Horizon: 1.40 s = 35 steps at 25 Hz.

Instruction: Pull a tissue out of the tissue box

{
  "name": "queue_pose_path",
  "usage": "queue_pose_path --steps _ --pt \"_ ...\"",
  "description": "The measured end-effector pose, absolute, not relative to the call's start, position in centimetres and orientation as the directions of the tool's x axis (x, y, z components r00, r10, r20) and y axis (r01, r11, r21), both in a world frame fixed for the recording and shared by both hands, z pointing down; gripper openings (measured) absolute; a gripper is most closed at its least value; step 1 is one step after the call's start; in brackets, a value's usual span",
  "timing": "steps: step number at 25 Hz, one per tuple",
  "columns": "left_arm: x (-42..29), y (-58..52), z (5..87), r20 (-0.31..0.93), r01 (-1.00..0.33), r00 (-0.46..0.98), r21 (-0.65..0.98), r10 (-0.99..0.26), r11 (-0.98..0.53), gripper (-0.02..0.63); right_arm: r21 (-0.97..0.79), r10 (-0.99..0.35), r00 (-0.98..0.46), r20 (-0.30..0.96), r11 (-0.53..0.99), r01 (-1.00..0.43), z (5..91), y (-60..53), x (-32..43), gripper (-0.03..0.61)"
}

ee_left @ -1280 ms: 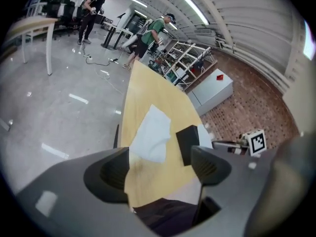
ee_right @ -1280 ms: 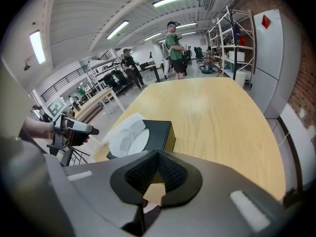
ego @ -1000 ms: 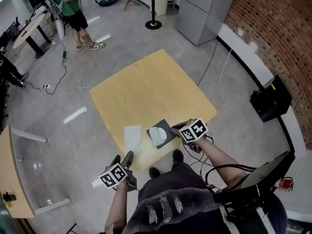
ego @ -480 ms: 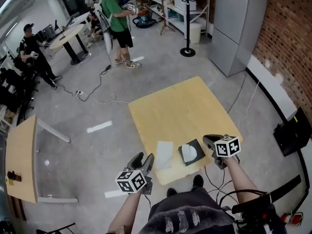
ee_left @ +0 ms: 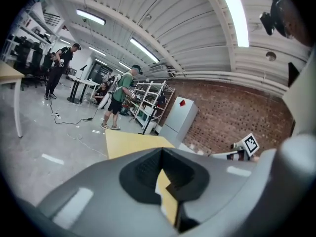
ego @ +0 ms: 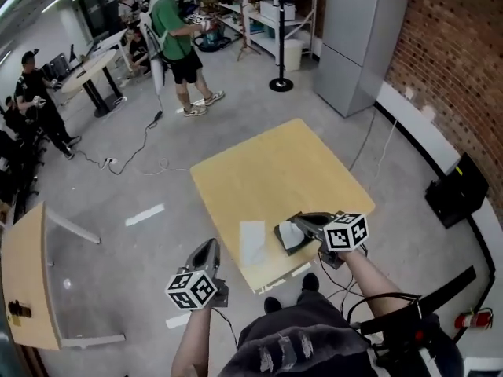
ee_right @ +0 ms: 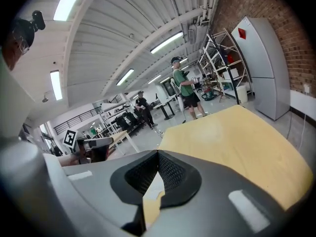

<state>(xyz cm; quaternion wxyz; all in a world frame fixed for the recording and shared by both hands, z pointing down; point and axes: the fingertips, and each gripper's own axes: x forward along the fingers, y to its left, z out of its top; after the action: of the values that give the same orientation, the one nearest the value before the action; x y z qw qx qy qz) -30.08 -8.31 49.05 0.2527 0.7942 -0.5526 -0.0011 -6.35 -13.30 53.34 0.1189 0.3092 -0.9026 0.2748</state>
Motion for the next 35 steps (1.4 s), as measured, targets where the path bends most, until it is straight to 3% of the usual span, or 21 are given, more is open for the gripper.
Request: queue_pose_path --steps 14,26,35 --pt "-25.2 -5.9 48.7 0.316 -0.858 0.384 0.469 -0.867 -0.209 0.002 -0.574 -0.361 -0.915 0.181 0.717 -0.396 46.8 -10.0 -6.7 -0.002" --pt "-18.2 -0.7 47.4 0.363 -0.892 0.341 0.417 -0.867 -0.176 0.002 -0.639 -0.245 -0.963 0.110 0.725 -0.257 48.2 -6.6 -2.7 -0.002" --pt "-17.1 3.3 47.3 0.390 -0.915 0.289 0.382 -0.874 -0.131 0.002 -0.640 -0.154 -0.979 0.132 0.741 -0.203 49.6 -4.3 -3.5 -0.002"
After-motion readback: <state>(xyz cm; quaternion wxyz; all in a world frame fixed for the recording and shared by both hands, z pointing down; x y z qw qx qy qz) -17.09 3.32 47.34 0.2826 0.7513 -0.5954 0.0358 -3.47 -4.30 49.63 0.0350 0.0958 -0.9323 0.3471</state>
